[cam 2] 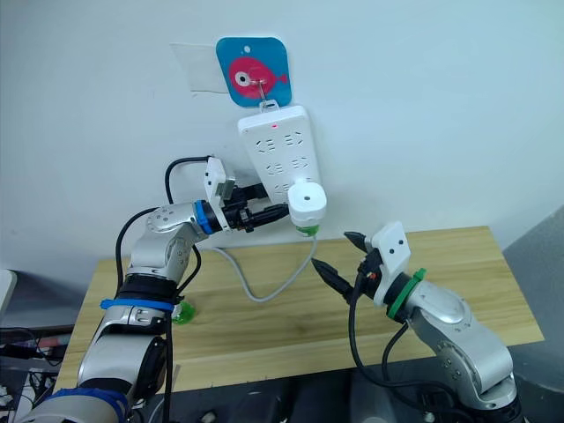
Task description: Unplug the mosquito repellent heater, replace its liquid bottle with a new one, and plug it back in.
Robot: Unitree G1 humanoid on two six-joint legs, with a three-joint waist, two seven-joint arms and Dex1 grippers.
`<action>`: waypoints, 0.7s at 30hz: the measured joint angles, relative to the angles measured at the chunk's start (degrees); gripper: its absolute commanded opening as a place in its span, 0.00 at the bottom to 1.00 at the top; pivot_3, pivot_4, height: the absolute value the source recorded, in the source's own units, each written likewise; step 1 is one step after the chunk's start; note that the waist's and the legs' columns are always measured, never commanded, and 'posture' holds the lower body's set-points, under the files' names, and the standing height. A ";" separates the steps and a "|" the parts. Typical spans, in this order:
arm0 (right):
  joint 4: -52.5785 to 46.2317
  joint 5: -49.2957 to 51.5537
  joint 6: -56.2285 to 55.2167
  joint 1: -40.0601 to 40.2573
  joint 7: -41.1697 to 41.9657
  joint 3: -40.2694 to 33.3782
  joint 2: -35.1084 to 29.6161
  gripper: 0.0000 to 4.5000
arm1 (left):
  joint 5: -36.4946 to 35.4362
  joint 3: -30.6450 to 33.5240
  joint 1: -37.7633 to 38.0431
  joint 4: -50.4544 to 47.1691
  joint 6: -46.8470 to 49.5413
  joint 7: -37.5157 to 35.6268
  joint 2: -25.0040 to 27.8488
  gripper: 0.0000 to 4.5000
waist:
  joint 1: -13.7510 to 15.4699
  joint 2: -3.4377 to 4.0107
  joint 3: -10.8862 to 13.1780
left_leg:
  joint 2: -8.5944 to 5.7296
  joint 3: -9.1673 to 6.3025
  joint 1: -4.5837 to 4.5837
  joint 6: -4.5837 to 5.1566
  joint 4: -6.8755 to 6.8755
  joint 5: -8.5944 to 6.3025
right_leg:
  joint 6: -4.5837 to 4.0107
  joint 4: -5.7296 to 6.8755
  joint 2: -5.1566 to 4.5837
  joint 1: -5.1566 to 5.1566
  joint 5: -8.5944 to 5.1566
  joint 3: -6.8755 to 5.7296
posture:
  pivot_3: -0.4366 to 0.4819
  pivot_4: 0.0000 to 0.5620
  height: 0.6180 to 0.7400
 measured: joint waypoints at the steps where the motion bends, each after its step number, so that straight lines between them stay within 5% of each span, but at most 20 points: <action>1: 0.00 -0.10 -0.04 -0.04 0.00 0.03 -0.01 1.00 | -0.28 0.06 0.01 -0.51 0.88 -0.04 0.05 0.68 | 0.00 -0.01 0.05 | 0.00 -0.01 -0.01 0.00 0.00 0.00 | 0.00 0.00 0.00 0.00 0.00 -0.02 | 0.27 0.52 1.00; 15: -0.26 0.57 1.40 -1.04 -1.49 -0.23 1.15 1.00 | -5.50 1.06 1.46 -11.41 13.69 1.03 2.62 0.68 | -0.75 -0.08 0.63 | 0.01 0.06 -0.23 -0.04 0.04 0.02 | -0.04 0.12 0.00 -0.28 0.02 0.05 | 0.27 0.52 1.00; 21: -3.86 3.25 6.08 -4.47 -6.34 -1.62 3.13 1.00 | -6.03 1.14 1.45 -11.58 14.58 0.77 3.06 0.36 | -0.97 -0.06 0.72 | 0.02 0.06 -0.23 -0.04 0.04 0.02 | -0.06 0.14 0.00 -0.29 0.04 0.06 | 0.26 0.53 1.00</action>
